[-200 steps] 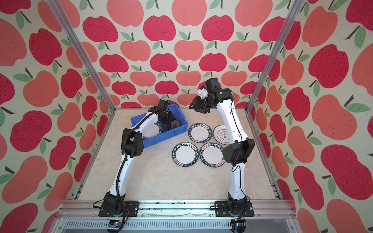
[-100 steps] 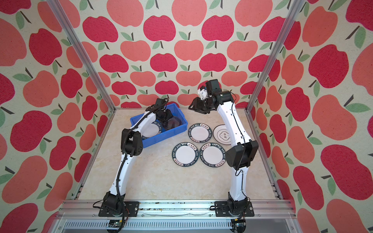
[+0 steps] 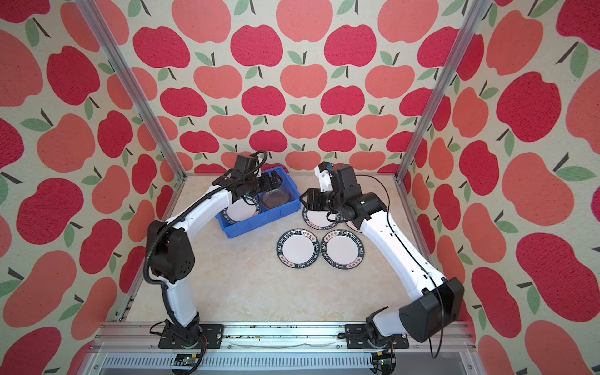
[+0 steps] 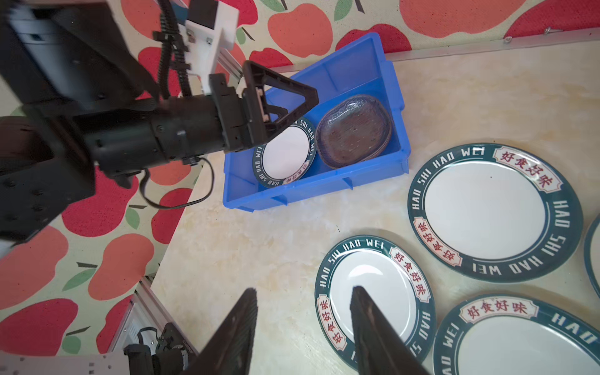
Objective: Place the plates into the plastic bin on the countertop
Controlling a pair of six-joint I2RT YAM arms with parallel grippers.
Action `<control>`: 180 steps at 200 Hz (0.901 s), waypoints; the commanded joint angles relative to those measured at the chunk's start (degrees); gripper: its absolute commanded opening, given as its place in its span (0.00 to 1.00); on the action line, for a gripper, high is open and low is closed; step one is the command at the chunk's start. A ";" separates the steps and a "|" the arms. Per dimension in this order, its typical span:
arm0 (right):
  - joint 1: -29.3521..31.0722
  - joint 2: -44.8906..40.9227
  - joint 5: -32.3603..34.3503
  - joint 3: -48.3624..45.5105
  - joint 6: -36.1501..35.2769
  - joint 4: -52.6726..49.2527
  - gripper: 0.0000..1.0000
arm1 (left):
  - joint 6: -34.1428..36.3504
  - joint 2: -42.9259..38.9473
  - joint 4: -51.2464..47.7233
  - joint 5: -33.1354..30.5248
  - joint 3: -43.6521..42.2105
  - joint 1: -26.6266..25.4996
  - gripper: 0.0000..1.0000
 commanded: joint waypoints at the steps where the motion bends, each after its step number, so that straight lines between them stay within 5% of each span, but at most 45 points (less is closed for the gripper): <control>1: 2.27 -5.73 3.30 -7.15 2.20 2.38 0.50 | -1.07 -9.78 3.66 -1.73 -11.33 -3.49 0.99; 45: 5.62 -16.58 2.52 -21.99 6.73 3.27 0.48 | -5.41 -27.43 1.29 -20.52 -29.52 -21.55 0.99; 68: 6.46 -19.40 -0.63 -29.35 10.57 6.30 0.47 | -11.32 -33.43 -0.30 -26.44 -38.23 -26.29 0.99; 122: 7.71 -20.10 -1.34 -37.51 13.84 9.60 0.46 | -15.95 -41.14 20.04 -25.79 -61.33 -25.88 0.87; 180: 7.60 -19.34 -0.28 -37.12 12.72 8.57 0.46 | -20.87 -28.08 38.74 -18.43 -65.42 -22.79 0.66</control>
